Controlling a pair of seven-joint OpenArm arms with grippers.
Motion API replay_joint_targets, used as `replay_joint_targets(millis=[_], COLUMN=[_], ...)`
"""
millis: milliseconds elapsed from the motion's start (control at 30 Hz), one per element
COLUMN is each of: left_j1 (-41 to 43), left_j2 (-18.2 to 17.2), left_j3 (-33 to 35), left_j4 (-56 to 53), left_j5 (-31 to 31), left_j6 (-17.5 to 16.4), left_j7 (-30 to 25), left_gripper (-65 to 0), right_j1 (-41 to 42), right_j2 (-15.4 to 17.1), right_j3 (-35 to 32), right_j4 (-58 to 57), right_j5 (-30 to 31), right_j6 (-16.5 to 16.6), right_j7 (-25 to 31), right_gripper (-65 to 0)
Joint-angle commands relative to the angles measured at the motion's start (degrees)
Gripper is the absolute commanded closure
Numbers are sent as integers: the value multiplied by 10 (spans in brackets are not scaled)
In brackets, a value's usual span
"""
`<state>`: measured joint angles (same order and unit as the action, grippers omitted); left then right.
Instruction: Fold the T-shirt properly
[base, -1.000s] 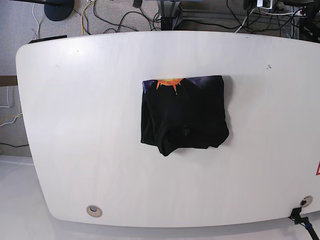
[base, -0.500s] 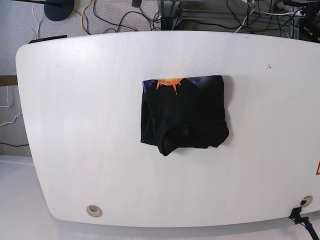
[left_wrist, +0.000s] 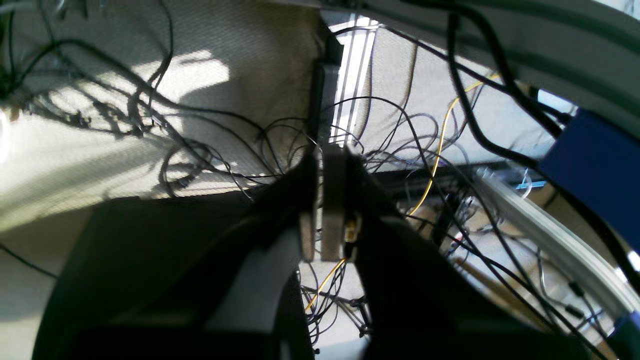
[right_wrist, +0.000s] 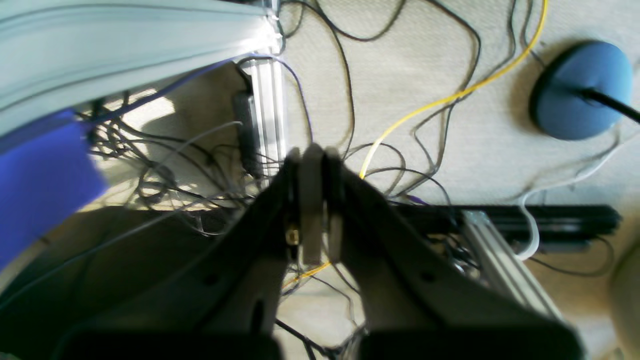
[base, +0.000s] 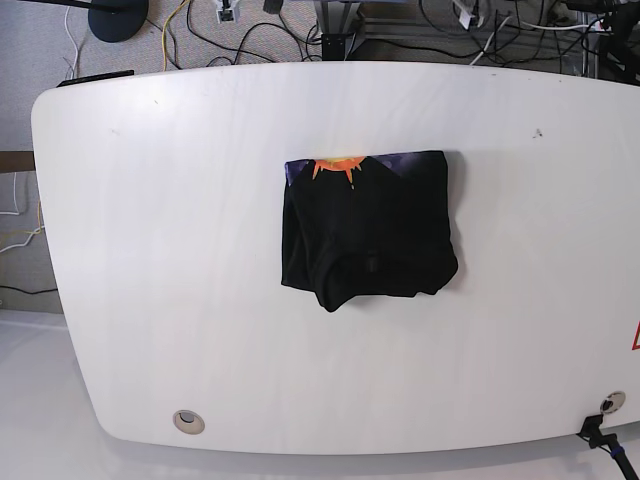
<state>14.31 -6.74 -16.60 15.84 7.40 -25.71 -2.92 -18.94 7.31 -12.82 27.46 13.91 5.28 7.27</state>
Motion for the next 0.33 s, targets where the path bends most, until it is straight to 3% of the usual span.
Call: replay_joint_targets(millis=[0,67,200,300], left_j1=[-8,-34,-61,-68], left_j2=[2,3,4,6], left_j3=[-1,-1,-1,-1], left_j4=[-19,-51,-82,-84], left_j5=[21,29,31,31], left_j6=[-6,6,107,110], left_j7=[1,1,1,1], left_gripper=[0,0,-80,-80], right_j1=[12,41,73,76], right_j2=[-1,-2,-2,-3], right_j3=[0,0,0,0], right_j4=[-25,-65,-96,-97], right_j5=[2,2,2,2], right_j6=[1,1,1,1], right_j7=[2,2,2,2], right_gripper=[0,0,0,0])
